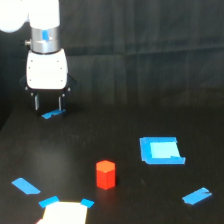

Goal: Pick up the red object from the table

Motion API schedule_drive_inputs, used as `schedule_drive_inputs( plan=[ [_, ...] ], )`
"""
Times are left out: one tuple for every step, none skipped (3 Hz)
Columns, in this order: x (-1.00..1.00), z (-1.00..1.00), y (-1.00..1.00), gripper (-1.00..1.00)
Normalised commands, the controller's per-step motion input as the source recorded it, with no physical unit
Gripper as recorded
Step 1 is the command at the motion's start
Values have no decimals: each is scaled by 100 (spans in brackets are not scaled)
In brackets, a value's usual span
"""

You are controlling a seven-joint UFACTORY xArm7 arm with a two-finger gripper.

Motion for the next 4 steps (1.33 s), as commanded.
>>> schedule_drive_inputs(
  plan=[
    [35,-100,-100,81],
    [35,-100,-100,100],
    [38,-100,-100,100],
    [72,-95,-69,100]
  ],
)
